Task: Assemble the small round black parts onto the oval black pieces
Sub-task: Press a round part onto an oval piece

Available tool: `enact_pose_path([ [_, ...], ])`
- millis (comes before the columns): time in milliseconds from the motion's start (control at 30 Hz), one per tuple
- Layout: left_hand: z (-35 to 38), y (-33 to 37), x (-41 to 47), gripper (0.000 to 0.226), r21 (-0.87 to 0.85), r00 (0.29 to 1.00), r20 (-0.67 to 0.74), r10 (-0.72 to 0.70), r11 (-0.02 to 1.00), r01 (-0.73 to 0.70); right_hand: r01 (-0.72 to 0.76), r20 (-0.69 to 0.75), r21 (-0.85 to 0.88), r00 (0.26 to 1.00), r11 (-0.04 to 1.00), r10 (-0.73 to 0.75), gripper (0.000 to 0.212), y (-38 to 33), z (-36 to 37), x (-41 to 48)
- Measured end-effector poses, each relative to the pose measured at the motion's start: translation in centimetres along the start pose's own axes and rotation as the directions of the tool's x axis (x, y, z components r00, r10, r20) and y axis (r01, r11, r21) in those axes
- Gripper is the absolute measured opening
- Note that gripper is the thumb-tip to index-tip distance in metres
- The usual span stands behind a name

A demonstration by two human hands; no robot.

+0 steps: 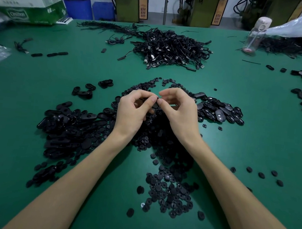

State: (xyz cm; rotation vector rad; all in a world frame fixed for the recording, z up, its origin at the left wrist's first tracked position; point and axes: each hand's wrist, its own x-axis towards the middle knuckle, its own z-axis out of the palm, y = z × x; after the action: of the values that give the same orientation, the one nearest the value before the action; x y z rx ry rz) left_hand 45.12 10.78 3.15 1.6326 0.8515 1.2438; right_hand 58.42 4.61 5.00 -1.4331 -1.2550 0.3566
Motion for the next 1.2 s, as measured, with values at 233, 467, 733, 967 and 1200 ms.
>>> enact_pose_path([
  [233, -0.04, 0.07, -0.11, 0.012, 0.016, 1.000, -0.020, 0.001, 1.000, 0.000, 0.037, -0.049, -0.040, 0.998, 0.999, -0.039, 0.013, -0.12, 0.03, -0.06],
  [467, 0.02, 0.09, 0.14, 0.030, -0.031, 0.997, -0.043, -0.061, 0.998, 0.060, -0.040, -0.039, 0.008, 0.998, 0.999, 0.040, 0.014, -0.14, -0.08, -0.04],
  [733, 0.22, 0.04, -0.10, 0.022, -0.028, 0.998, -0.020, -0.066, 0.997, 0.066, -0.041, -0.052, -0.032, 0.998, 0.999, 0.039, 0.015, -0.04, -0.05, -0.12],
  [967, 0.50, 0.35, -0.36, 0.023, 0.032, 0.999, 0.013, -0.044, 0.999, 0.044, -0.007, -0.046, -0.079, 0.999, 0.997, 0.003, 0.014, 0.23, 0.02, -0.21],
  [1200, 0.49, 0.84, -0.60, 0.022, 0.080, 1.000, 0.025, -0.017, 0.997, 0.014, 0.007, -0.046, -0.107, 0.999, 0.994, -0.012, 0.016, 0.59, -0.03, -0.18],
])
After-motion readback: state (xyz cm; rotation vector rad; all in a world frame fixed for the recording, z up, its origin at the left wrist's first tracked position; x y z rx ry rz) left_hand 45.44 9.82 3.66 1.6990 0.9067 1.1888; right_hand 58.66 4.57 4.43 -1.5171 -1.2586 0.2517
